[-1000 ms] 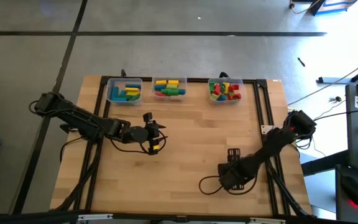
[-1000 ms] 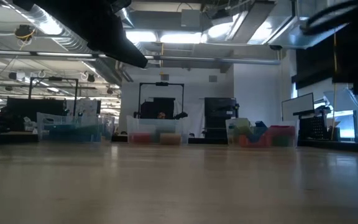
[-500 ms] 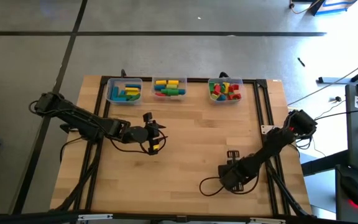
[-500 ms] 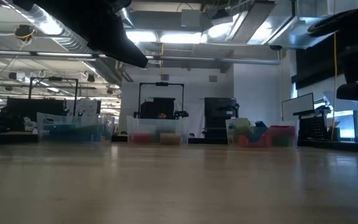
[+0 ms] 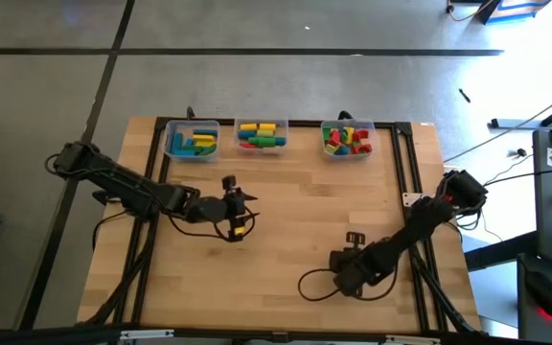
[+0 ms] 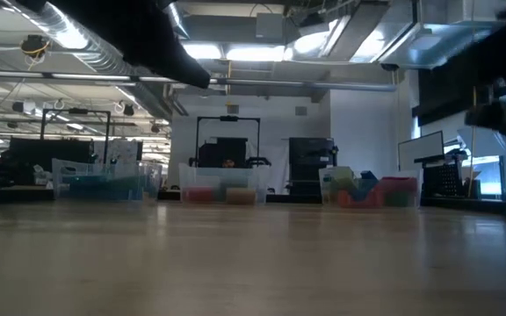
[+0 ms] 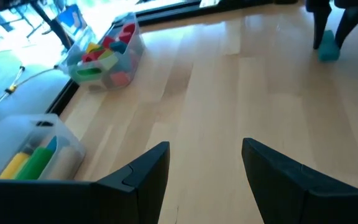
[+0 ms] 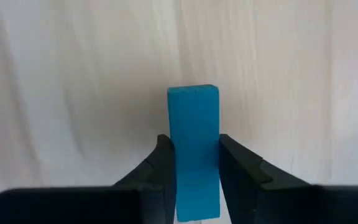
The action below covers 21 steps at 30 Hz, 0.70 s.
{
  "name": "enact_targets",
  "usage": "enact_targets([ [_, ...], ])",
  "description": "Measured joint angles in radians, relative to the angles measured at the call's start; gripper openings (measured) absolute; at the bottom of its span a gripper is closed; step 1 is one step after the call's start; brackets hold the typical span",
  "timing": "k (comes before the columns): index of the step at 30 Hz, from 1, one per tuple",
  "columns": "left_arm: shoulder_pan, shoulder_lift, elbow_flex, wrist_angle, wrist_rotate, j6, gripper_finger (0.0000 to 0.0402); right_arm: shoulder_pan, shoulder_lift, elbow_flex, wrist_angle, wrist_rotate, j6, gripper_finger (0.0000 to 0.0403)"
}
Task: Sort blocks by size
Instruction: Put the blue rectangular block into the left transparent bin
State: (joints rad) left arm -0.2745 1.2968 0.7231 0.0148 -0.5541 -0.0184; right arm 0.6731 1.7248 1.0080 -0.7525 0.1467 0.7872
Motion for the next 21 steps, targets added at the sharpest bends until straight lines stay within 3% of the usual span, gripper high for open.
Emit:
enact_targets([
  [8,-0.075,0.0,0.0,0.114,0.003,0.098,0.0198,0.0,-0.002,0.14,0.002,0.192,-0.012,0.0088],
  [13,-0.113,0.009,0.0,0.186,0.086,0.214,0.0198,-0.008,-0.003,0.203,0.062,0.337,-0.061,0.0097],
  [21,-0.157,0.144,0.0,0.351,0.137,0.481,0.0198,-0.09,-0.003,0.221,0.279,0.304,-0.197,0.0093],
])
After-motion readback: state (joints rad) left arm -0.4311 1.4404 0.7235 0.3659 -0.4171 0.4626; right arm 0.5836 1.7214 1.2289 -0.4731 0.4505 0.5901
